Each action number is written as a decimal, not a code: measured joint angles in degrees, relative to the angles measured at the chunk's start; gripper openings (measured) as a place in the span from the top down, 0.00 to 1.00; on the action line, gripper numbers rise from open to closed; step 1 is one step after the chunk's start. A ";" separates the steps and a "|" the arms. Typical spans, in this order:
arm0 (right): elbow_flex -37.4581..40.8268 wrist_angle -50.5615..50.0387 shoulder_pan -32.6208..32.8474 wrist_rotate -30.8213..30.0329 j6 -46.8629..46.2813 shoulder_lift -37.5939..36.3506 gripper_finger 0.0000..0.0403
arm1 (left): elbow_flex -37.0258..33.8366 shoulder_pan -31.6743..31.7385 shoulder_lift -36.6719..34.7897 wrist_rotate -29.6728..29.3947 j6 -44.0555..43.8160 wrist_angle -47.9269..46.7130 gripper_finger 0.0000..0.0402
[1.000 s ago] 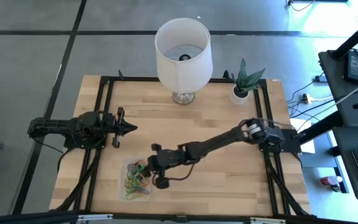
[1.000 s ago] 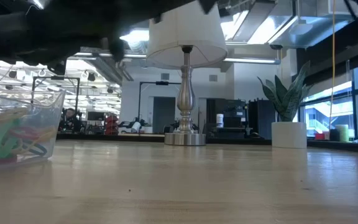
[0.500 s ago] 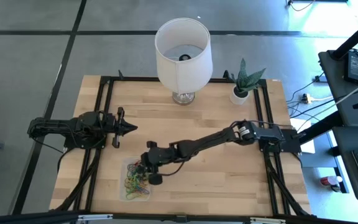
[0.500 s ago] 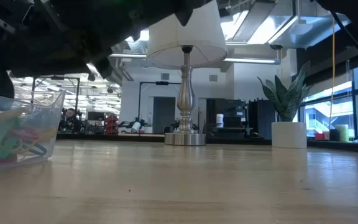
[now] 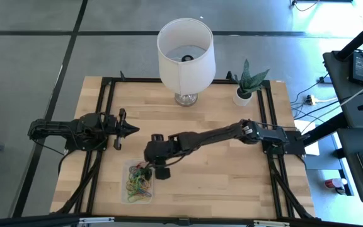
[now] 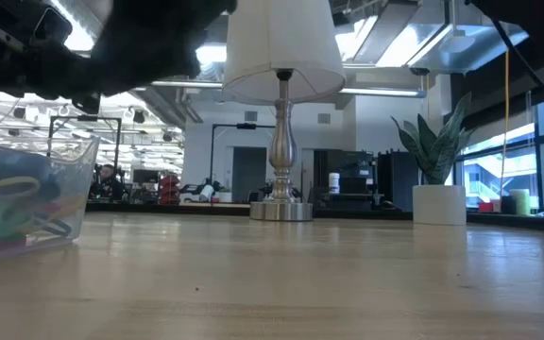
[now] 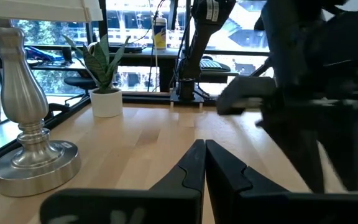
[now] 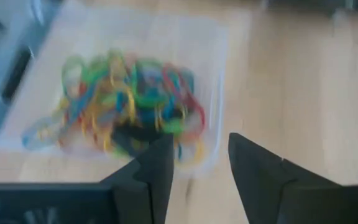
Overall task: Pick and place rubber bands into bin
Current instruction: Return to Home Position
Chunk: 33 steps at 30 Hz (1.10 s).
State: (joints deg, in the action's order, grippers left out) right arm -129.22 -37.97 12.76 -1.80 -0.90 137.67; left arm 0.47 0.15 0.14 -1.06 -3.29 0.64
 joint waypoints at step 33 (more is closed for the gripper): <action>34.91 -2.40 -5.03 7.29 -4.25 -21.36 0.97 | 0.00 -0.01 0.00 0.02 -0.02 0.00 0.98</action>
State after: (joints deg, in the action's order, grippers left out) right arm -94.31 -40.37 7.73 5.50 -5.14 116.31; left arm 0.47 0.14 0.14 -1.04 -3.31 0.64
